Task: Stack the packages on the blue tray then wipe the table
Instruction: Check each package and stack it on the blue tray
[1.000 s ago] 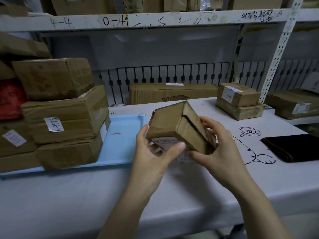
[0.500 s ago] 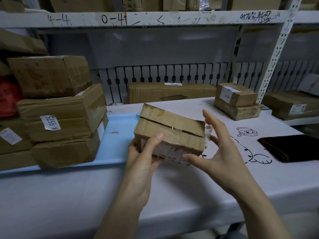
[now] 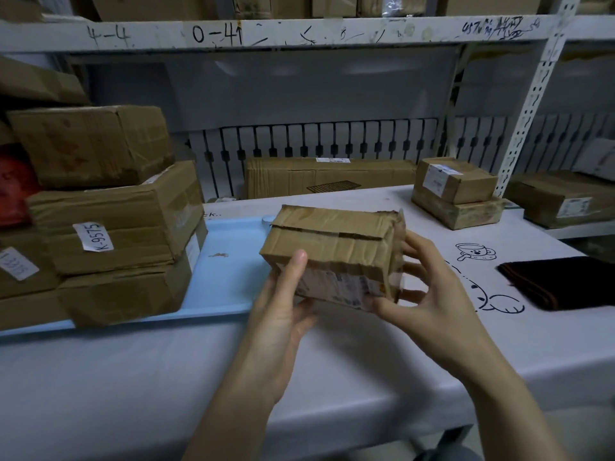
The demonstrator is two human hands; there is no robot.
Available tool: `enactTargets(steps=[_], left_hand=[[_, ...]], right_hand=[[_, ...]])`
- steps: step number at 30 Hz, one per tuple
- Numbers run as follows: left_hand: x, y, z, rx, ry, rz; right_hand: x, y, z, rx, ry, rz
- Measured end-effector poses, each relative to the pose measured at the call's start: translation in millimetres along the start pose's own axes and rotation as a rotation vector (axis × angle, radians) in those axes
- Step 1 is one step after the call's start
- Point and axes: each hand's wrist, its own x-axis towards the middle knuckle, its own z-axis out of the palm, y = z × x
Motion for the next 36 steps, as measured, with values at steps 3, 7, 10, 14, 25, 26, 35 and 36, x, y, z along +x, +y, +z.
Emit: enactTargets(steps=[3, 7, 10, 14, 25, 26, 35, 36], left_hand=[[-0.2, -6.5, 2.2, 0.392, 0.135, 0.145], [1.1, -17.8, 0.9, 0.942, 0.131, 0.555], [10.1, -25.2, -6.1, 1.237, 0.207, 0.764], [13.3, -24.1, -2.3, 1.388, 0.202, 0.861], [9.5, -16.7, -4.7, 0.972, 0.168, 0.680], [10.3, -16.4, -6.8, 0.947, 0.160, 0.660], [5.0, -12.2, -9.9, 0.739, 0.098, 0.510], [4.6, -11.9, -9.8, 0.718, 0.095, 0.496]], right_hand=[[0.8, -3.4, -0.2, -0.040, 0.072, -0.011], [1.1, -12.4, 1.2, 0.035, 0.124, 0.005], [0.8, -15.2, 0.6, -0.013, 0.145, 0.037], [-0.4, -19.1, 3.8, -0.135, 0.146, 0.025], [-1.8, -28.6, 0.2, 0.268, 0.115, 0.101], [-0.7, -28.0, 0.3, 0.308, 0.138, 0.100], [-2.8, -15.8, 4.4, 0.271, 0.073, 0.084], [-3.8, -15.6, 5.9, 0.263, 0.047, 0.086]])
